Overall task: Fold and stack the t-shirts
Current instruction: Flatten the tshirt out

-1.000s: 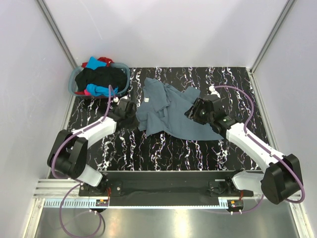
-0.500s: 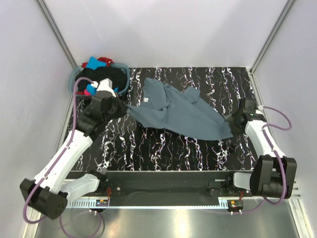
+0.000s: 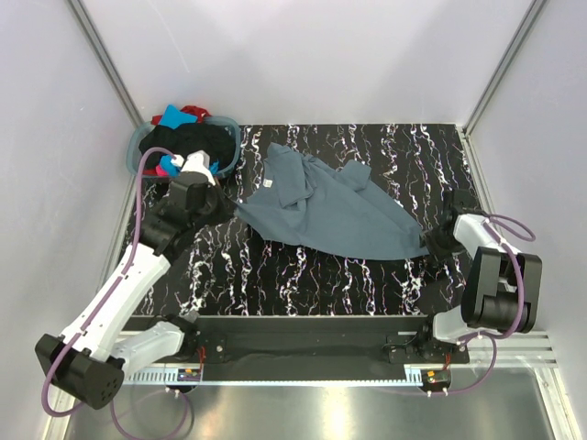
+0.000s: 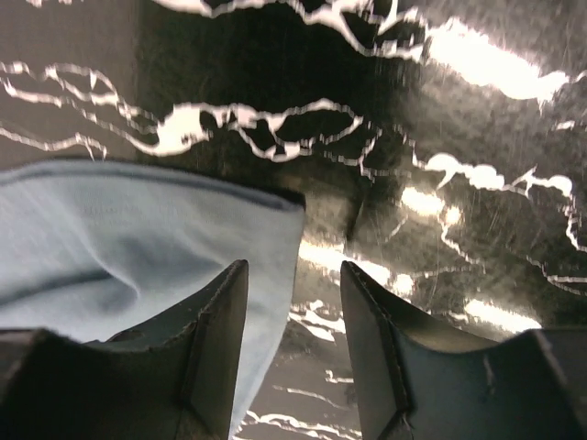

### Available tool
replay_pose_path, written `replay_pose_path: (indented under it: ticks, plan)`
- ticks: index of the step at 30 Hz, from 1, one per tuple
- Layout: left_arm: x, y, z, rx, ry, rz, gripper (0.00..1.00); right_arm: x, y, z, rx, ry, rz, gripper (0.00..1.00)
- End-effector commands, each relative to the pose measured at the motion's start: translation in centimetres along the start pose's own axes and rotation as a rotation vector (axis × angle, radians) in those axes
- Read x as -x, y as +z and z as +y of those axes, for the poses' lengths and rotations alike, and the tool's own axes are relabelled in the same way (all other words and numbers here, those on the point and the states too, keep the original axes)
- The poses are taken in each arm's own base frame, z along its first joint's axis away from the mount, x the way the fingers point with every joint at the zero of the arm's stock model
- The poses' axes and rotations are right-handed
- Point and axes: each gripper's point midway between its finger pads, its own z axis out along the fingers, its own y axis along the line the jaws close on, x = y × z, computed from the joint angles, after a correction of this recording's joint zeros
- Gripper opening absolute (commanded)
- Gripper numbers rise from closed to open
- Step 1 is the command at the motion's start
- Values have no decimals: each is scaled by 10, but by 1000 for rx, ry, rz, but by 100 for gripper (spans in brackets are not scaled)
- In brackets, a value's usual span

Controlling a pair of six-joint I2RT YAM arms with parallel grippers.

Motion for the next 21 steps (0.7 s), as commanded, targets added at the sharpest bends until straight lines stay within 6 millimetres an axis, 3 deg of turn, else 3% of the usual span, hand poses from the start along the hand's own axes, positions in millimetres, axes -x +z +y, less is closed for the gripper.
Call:
replay_pose_path:
  ticks: [1,9,12,13,16,17,19,20,21]
  plan:
    - [4,-2,-4,-29,14,-23,0,15,8,3,5,48,-58,52]
    - [6,-3,-9,-51,1,-22,0,17,27,9,37,55,-73,45]
    - [5,-2,-10,-57,-7,-20,0,14,35,12,52,43,-60,28]
    - [5,-2,-11,-59,-10,-20,0,15,36,12,51,29,-63,4]
    - [16,-6,-13,-54,-13,-57,0,29,21,20,87,-20,-120,0]
    - [36,-14,-22,-70,-16,-104,0,48,-10,39,171,-19,-186,0]
    - [68,-30,-37,-94,-19,-180,0,68,-57,52,242,-48,-262,0]
    - [99,-48,-56,-133,-28,-237,0,93,-123,75,392,-28,-374,0]
    - [115,-59,-68,-160,-40,-263,0,102,-154,74,420,-18,-418,0]
